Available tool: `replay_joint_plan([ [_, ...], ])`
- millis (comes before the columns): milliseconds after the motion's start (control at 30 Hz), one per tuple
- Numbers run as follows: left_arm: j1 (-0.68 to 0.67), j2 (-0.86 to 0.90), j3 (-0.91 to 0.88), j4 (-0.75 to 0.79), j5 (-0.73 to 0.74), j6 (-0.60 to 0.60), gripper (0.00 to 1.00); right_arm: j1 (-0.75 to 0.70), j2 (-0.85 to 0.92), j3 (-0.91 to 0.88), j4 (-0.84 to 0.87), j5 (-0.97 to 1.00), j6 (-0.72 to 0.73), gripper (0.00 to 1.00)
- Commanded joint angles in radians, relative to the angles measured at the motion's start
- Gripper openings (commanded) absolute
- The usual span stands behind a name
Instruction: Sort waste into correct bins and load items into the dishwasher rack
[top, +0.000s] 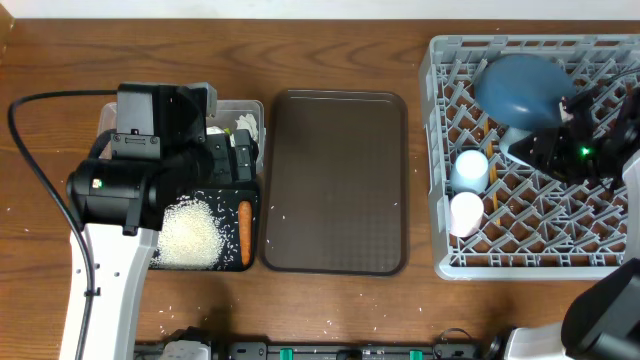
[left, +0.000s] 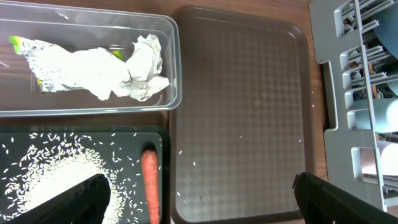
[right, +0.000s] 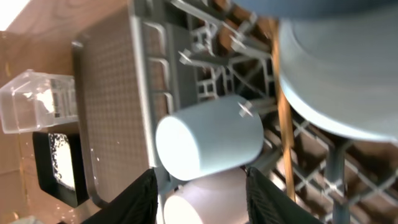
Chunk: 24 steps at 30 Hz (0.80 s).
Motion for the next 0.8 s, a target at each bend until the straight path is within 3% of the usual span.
replay_joint_plan([
  [0, 0.005, 0.001, 0.002, -0.001, -0.01, -0.002, 0.97, 0.014, -0.058, 0.003, 0.037, -0.068, -0.047, 0.49],
  [267, 0.005, 0.001, 0.002, -0.001, -0.01, -0.002, 0.96, 0.018, -0.064, 0.002, 0.185, 0.104, 0.029, 0.56],
  [433, 0.005, 0.001, 0.002, -0.001, -0.01, -0.002, 0.97, 0.087, -0.087, 0.002, 0.161, 0.002, -0.04, 0.73],
  [600, 0.005, 0.001, 0.002, -0.001, -0.01, -0.002, 0.97, 0.259, -0.156, 0.002, 0.154, 0.338, -0.015, 0.82],
  [633, 0.005, 0.001, 0.002, -0.001, -0.01, -0.002, 0.96, 0.295, -0.164, 0.002, 0.158, 0.417, 0.005, 0.99],
  [767, 0.005, 0.001, 0.002, -0.001, -0.01, -0.002, 0.96, 0.388, -0.17, 0.002, 0.156, 0.552, 0.014, 0.98],
])
